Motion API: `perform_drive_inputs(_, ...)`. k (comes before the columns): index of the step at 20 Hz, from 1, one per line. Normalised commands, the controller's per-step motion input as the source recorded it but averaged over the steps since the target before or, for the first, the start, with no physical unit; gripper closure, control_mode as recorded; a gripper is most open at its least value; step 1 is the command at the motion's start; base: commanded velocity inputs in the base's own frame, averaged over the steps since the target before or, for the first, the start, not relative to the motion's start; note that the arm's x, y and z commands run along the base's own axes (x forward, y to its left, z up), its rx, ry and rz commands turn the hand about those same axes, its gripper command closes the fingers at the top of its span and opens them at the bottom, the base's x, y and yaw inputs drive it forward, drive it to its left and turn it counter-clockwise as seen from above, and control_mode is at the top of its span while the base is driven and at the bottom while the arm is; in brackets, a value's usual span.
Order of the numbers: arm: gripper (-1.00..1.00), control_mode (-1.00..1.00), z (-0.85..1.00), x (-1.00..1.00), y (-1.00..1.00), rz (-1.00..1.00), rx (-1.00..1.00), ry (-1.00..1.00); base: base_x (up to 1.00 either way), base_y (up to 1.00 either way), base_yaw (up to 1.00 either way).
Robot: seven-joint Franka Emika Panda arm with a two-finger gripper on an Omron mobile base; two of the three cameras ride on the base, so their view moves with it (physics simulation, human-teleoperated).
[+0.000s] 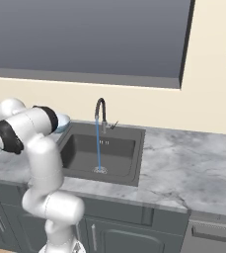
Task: Rinse each bowl for a few seconds and place them down in the sink or on the counter.
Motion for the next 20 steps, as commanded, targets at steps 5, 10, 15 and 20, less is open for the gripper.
perform_drive_inputs(5,-1.0,-1.0,-0.12,0.18,0.2,0.01,-0.03,-0.02,0.0,0.0,0.0)
perform_drive_inputs(10,-1.0,-1.0,-0.01,0.12,0.18,0.0,-0.04,0.0,0.0,0.0,0.0)
perform_drive_inputs(15,-1.0,-1.0,-0.07,0.01,0.05,0.0,-0.03,0.0,0.0,0.0,0.0)
perform_drive_inputs(20,-1.0,-1.0,-0.18,-0.03,-0.02,0.0,-0.02,0.02,0.0,0.0,0.0)
